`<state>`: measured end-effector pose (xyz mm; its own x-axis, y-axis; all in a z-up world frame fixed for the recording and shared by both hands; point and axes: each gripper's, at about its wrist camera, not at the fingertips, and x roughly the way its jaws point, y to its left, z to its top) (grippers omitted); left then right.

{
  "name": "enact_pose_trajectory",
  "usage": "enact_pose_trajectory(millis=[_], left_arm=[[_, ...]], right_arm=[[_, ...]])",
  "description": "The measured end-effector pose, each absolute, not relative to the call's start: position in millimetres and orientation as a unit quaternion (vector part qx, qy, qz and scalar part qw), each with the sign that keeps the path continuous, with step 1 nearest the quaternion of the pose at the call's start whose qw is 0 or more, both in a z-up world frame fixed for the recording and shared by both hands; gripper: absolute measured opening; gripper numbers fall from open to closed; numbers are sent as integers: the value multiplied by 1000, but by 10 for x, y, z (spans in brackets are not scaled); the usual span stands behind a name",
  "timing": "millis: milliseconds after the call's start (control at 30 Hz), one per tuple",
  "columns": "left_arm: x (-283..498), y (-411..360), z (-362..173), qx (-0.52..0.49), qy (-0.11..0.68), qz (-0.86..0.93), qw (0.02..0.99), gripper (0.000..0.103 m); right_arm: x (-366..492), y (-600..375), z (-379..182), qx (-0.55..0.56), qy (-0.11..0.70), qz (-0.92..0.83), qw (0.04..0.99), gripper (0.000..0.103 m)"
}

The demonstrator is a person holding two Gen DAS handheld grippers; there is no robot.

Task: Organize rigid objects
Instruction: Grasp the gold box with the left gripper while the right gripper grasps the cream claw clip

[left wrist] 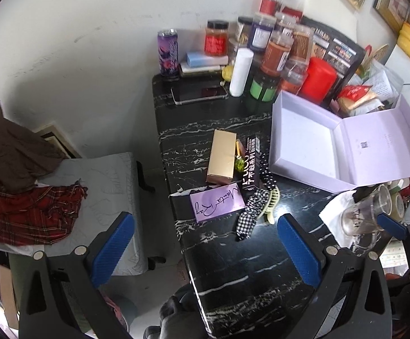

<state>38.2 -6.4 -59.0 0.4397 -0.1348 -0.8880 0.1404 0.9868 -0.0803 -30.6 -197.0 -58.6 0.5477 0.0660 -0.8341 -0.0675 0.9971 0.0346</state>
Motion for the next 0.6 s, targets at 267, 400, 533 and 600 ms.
enact_pose_trajectory(millis=[267,400,533,600], left_arm=[[847,-172,-1086,20,553,-100,827,103],[1033,-292,-1303,34,562,-114,818,101],[1220,-387,-1521,43,575,-125,808,99],[1296,-406,-1597,47,577,-126,805,99]], right_arm=[[88,-1942,-1092,15,519,21,855,103],[286,-1975,-1359,26,541,13,841,103],[435,-2031,-1507,33,550,9,834,103],[520,-2058,-1557,36,552,4,833,103]])
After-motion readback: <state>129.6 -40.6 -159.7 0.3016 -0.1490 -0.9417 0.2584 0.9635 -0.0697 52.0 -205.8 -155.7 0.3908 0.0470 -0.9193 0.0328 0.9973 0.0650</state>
